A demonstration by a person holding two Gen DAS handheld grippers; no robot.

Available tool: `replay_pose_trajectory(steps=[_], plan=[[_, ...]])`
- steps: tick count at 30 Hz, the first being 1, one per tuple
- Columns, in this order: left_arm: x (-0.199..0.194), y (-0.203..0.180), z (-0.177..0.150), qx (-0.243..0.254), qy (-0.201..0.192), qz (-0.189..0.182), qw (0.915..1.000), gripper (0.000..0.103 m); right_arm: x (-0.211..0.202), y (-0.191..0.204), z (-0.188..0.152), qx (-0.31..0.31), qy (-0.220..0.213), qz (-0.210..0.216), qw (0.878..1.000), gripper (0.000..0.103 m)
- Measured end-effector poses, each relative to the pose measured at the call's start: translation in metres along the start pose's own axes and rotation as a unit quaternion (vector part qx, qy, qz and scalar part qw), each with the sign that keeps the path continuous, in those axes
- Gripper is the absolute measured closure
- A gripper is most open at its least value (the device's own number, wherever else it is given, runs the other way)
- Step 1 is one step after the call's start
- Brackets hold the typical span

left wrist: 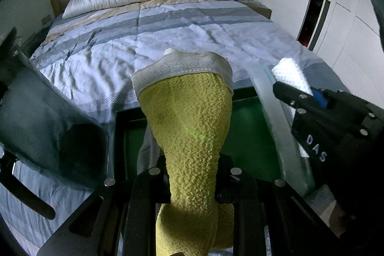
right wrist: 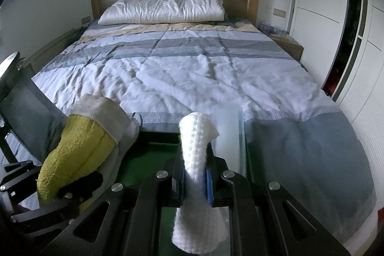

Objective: Organize soft objects
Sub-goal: 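Carry the towel with the left tool over the green tray while the right tool carries the cloth there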

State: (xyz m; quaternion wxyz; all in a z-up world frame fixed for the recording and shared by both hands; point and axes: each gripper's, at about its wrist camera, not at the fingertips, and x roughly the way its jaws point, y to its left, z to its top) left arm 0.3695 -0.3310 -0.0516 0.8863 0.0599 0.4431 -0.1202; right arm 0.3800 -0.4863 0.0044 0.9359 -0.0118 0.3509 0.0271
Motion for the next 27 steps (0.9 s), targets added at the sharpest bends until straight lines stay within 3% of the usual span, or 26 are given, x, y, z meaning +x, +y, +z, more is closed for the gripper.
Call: replay_pose_trajectory(steps=[27], plan=[[0.018, -0.004, -0.003, -0.005, 0.019, 0.004, 0.9998, 0.084, 0.037, -0.007, 0.013, -0.010, 0.024, 0.007, 1.000, 0.090]])
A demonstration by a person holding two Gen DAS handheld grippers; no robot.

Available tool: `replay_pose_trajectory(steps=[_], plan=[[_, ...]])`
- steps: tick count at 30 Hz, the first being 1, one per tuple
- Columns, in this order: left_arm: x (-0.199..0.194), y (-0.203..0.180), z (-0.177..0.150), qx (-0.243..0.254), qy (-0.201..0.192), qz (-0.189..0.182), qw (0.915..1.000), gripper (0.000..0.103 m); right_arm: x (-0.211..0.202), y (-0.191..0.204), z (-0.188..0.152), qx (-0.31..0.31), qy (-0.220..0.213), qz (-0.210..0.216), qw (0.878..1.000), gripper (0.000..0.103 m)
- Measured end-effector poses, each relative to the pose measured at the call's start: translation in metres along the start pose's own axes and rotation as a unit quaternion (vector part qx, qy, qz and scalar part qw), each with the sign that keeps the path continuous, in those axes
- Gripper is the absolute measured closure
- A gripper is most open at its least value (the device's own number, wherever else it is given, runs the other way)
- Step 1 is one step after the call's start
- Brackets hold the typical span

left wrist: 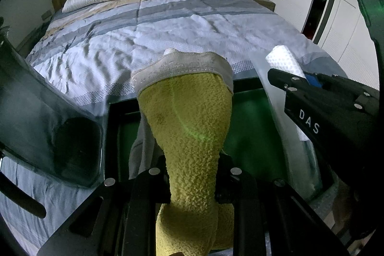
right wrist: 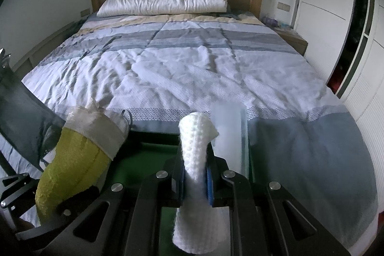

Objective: Organize soft objects
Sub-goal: 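Carry the towel with the left tool over the green tray while the right tool carries the cloth there, then lower the towel into the tray and open the left tool while the right tool releases the cloth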

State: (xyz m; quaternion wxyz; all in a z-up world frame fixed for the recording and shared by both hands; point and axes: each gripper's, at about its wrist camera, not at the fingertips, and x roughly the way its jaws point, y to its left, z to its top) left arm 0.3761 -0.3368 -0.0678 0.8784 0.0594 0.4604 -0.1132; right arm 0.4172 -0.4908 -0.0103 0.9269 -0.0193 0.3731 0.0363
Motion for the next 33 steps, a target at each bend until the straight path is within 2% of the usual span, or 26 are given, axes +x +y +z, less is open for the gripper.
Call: replay_pose_trajectory(steps=[20, 24, 29, 33], plan=[[0.012, 0.003, -0.001, 0.001, 0.011, 0.001, 0.9999, 0.083, 0.011, 0.002, 0.002, -0.004, 0.013, 0.012, 1.000, 0.087], [0.014, 0.003, -0.002, 0.001, 0.015, -0.002, 0.9999, 0.082, 0.012, 0.000, 0.002, -0.002, 0.014, 0.013, 1.000, 0.080], [0.016, 0.002, -0.003, 0.003, 0.019, 0.000, 0.9998, 0.082, 0.012, 0.000, 0.001, -0.003, 0.016, 0.014, 1.000, 0.079], [0.017, 0.003, -0.003, 0.004, 0.020, 0.002, 0.9998, 0.082, 0.013, 0.001, 0.001, -0.004, 0.018, 0.013, 1.000, 0.075]])
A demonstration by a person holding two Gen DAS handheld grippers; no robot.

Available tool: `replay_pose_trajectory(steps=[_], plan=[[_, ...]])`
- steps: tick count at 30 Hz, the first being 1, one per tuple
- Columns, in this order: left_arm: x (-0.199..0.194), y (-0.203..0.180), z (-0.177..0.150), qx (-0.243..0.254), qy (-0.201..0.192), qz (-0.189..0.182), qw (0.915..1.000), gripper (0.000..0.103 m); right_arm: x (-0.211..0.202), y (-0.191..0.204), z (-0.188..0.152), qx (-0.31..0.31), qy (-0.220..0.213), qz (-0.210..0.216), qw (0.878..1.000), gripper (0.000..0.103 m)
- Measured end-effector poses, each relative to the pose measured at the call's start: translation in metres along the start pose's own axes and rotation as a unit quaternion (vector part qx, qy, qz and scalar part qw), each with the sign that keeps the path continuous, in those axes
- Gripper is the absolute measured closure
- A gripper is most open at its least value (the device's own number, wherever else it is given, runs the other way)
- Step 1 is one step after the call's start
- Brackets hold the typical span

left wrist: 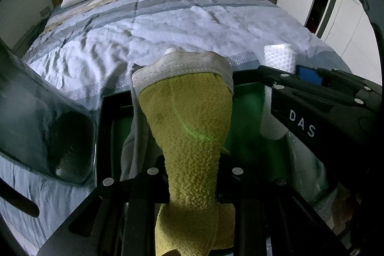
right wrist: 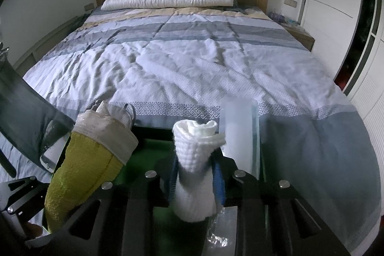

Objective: Organize soft objects
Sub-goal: 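Lower the towel into the tray and open the left tool while the right tool releases the cloth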

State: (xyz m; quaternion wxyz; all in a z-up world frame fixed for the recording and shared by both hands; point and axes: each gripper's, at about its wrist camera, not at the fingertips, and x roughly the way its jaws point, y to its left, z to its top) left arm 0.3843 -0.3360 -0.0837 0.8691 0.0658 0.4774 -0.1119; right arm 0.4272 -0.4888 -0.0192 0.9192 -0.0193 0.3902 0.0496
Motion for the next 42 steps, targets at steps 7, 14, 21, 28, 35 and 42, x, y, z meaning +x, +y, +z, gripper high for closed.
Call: replay_pose_trajectory(steps=[7, 14, 21, 28, 35, 42], plan=[[0.001, -0.002, 0.000, 0.001, 0.002, -0.001, 1.0000, 0.080, 0.004, 0.001, 0.002, 0.001, 0.006, -0.001, 1.000, 0.063], [0.000, -0.001, -0.001, -0.002, 0.002, -0.001, 1.0000, 0.072, 0.003, -0.001, 0.004, 0.010, 0.003, 0.005, 1.000, 0.034], [-0.005, -0.001, -0.001, -0.007, -0.002, -0.001, 1.0000, 0.064, -0.002, -0.002, 0.005, 0.017, 0.000, 0.007, 1.000, 0.027], [-0.014, -0.005, 0.001, -0.008, -0.016, 0.002, 0.9998, 0.047, -0.008, -0.002, 0.007, 0.018, -0.003, 0.006, 1.000, 0.026], [-0.018, -0.004, 0.003, -0.017, -0.018, 0.011, 0.9996, 0.046, -0.016, -0.004, 0.008, 0.022, -0.008, 0.004, 1.000, 0.024], [-0.022, 0.002, 0.006, -0.040, -0.018, 0.023, 0.9988, 0.042, -0.025, -0.002, 0.006, 0.020, -0.010, -0.003, 1.000, 0.020]])
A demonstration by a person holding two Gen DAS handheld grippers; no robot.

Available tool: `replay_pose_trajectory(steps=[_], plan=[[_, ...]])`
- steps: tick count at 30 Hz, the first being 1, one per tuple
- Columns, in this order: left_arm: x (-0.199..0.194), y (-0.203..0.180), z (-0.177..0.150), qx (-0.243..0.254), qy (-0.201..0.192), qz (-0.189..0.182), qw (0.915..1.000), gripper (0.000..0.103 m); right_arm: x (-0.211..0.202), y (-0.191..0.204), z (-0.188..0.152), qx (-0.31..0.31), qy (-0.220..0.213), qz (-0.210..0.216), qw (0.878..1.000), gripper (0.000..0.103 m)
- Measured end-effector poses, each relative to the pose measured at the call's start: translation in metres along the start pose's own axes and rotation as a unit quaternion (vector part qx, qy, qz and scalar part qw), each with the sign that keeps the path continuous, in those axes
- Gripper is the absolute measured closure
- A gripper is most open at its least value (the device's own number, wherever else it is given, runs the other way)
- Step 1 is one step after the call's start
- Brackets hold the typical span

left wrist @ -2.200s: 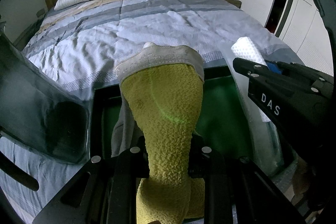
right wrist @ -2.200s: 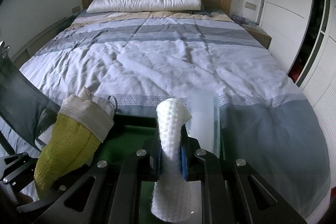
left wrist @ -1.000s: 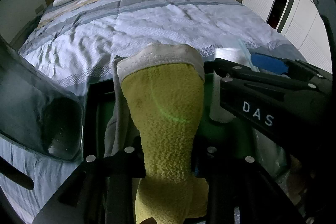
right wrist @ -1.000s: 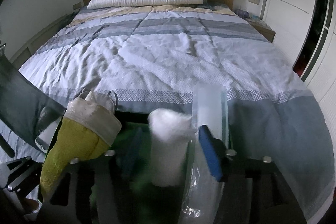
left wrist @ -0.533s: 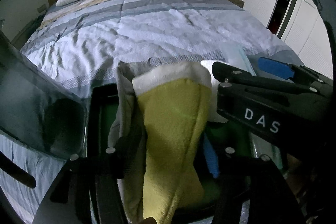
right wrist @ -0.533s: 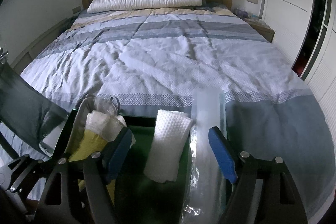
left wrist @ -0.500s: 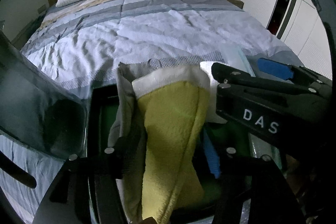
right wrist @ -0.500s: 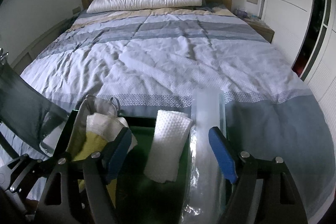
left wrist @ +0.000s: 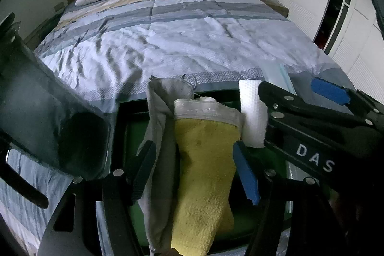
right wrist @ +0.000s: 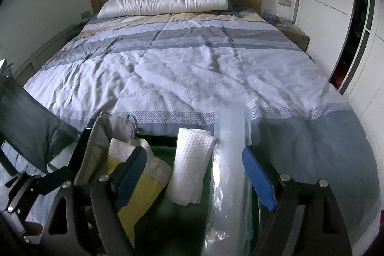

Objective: Organize soft objects
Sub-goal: 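Lower the towel into the tray and open the left tool while the right tool releases the cloth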

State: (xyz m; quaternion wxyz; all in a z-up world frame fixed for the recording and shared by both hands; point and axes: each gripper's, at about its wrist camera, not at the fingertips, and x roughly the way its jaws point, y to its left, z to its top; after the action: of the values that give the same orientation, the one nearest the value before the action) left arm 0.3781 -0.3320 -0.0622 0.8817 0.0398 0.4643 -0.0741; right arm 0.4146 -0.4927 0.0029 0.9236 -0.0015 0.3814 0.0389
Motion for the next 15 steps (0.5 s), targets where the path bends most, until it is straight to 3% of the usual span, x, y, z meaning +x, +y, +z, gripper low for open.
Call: replay_pose_trajectory(steps=[15], plan=[[-0.021, 0.010, -0.003, -0.038, -0.014, 0.018, 0.9990, 0.042, -0.027, -0.001, -0.004, 0.004, -0.005, -0.014, 1.000, 0.015]])
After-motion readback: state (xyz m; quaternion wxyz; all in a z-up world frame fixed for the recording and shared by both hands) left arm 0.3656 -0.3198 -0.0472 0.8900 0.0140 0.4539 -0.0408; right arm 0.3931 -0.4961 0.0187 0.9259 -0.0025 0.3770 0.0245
